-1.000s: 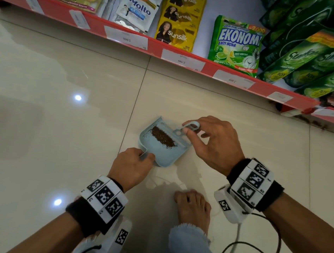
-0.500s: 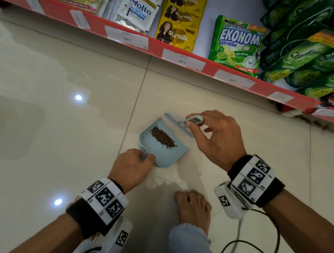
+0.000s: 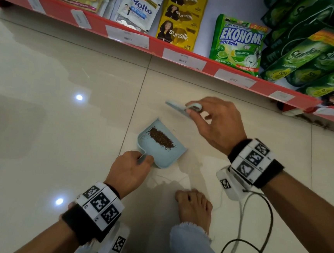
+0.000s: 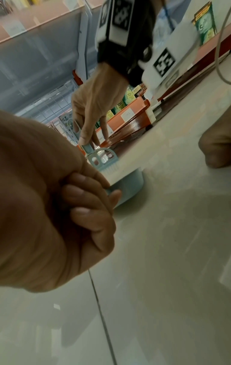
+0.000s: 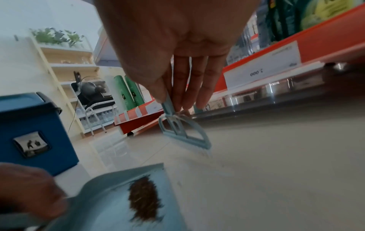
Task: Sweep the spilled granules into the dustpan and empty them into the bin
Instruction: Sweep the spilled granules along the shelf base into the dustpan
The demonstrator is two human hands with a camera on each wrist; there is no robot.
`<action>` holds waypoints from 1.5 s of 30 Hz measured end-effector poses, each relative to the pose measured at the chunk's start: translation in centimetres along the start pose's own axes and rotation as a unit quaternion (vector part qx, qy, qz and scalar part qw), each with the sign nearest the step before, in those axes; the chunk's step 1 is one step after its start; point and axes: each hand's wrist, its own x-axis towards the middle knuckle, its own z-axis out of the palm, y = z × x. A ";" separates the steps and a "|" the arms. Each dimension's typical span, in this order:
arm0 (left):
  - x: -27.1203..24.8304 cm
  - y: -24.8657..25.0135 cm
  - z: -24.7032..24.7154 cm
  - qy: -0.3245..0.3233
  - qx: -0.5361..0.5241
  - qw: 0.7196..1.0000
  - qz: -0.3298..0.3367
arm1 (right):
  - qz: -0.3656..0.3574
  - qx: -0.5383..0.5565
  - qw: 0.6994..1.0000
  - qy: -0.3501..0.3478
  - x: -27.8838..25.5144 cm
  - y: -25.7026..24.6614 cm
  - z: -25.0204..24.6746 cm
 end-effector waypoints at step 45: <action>-0.6 -0.7 -0.8 0.014 0.008 1.000 -0.024 | 0.011 -0.057 0.998 0.021 -1.7 -1.0 -0.2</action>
